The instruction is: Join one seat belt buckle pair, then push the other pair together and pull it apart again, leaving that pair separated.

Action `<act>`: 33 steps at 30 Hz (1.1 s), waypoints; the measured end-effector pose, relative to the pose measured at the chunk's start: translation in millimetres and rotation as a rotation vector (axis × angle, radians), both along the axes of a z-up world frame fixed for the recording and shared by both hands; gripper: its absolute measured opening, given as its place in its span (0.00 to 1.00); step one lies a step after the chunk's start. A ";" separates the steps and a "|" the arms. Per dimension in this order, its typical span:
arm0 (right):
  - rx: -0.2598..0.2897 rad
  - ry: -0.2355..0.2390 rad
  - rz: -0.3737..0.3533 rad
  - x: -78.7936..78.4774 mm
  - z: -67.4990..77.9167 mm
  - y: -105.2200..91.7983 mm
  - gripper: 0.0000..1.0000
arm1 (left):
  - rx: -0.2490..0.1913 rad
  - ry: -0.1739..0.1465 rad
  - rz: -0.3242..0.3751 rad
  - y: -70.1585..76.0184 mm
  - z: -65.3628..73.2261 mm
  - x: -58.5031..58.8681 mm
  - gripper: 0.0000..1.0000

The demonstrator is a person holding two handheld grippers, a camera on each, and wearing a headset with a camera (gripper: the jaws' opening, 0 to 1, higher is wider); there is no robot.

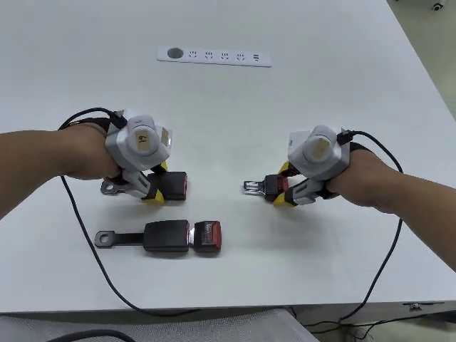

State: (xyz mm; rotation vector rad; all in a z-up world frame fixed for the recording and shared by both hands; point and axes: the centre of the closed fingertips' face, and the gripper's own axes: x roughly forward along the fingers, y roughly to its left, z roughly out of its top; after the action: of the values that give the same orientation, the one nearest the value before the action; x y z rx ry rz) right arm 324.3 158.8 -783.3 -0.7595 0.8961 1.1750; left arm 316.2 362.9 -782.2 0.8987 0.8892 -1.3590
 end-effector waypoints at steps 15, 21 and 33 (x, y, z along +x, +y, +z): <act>0.177 -0.015 -0.223 -8.4 26.8 4.4 0.52 | -0.029 -0.128 0.121 10.0 32.0 4.7 0.51; 0.277 -0.038 -0.327 -31.7 38.9 7.6 0.61 | -0.109 -0.128 0.283 26.1 48.1 -9.8 0.56; 0.355 -0.094 -0.363 -76.0 57.1 29.7 0.73 | -0.246 -0.138 0.513 49.4 53.4 -65.3 0.82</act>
State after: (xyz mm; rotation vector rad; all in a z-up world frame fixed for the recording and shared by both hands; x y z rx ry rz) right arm 248.2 188.4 -726.2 -0.3419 0.6860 0.9320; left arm 251.0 412.3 -728.8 0.5186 0.7597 -0.9235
